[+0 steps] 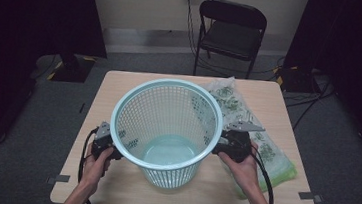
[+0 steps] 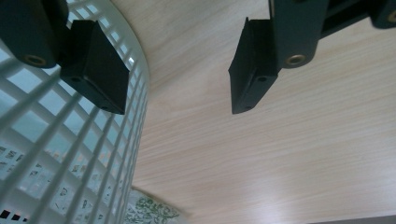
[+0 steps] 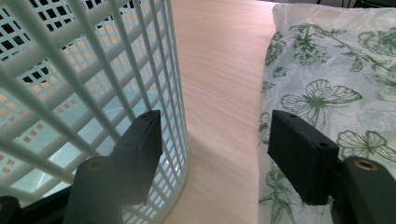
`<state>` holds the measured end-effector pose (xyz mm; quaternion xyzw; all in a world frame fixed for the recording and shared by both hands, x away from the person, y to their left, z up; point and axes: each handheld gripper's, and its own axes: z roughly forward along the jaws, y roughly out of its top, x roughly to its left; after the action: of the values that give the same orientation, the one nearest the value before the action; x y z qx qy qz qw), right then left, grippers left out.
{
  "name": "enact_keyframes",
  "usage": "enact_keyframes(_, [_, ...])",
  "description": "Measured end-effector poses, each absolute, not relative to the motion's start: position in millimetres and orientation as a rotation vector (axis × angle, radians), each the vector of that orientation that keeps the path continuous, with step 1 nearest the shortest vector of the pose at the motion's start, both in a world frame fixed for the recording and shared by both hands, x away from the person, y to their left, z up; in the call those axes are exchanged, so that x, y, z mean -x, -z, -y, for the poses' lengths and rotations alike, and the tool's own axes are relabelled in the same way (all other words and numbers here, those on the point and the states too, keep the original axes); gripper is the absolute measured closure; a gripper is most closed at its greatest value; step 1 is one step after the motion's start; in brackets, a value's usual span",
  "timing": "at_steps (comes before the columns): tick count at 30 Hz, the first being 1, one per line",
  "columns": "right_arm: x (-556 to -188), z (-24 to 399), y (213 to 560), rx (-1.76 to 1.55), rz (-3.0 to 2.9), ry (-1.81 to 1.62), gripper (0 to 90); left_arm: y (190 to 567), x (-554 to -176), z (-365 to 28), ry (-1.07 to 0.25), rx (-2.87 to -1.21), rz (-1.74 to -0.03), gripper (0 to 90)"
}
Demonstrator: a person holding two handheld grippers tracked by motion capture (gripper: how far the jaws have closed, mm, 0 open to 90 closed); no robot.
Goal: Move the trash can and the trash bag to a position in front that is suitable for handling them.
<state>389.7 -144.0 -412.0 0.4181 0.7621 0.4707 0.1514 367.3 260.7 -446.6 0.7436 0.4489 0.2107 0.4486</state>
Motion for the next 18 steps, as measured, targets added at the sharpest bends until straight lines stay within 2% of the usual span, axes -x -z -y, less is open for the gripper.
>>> enact_keyframes(2, [-388.0,141.6,411.7,-1.191,-2.204,-1.354,34.8,446.8,-365.0,-264.0,-0.527,-1.841,-1.109,35.2])
enact_keyframes(4, [-386.2,142.6,411.9,-1.168,-2.207,-1.331,28.3,451.2,-363.8,-269.3,-0.503,-1.871,-1.123,25.3])
enact_keyframes(5, [-386.4,145.1,412.6,-1.166,-2.215,-1.314,29.7,454.6,-363.6,-271.6,-0.485,-1.887,-1.127,21.8])
enact_keyframes(8, [-387.2,154.7,416.9,-1.163,-2.213,-1.251,33.6,463.8,-362.1,-274.8,-0.454,-1.907,-1.143,21.5])
enact_keyframes(11, [-388.8,191.2,437.2,-1.254,-2.2,-1.171,39.9,480.4,-357.3,-278.0,-0.443,-1.965,-1.165,21.5])
enact_keyframes(18, [-377.9,238.8,467.8,-1.366,-2.169,-1.068,42.5,495.2,-353.8,-272.6,-0.465,-2.037,-1.155,21.5])
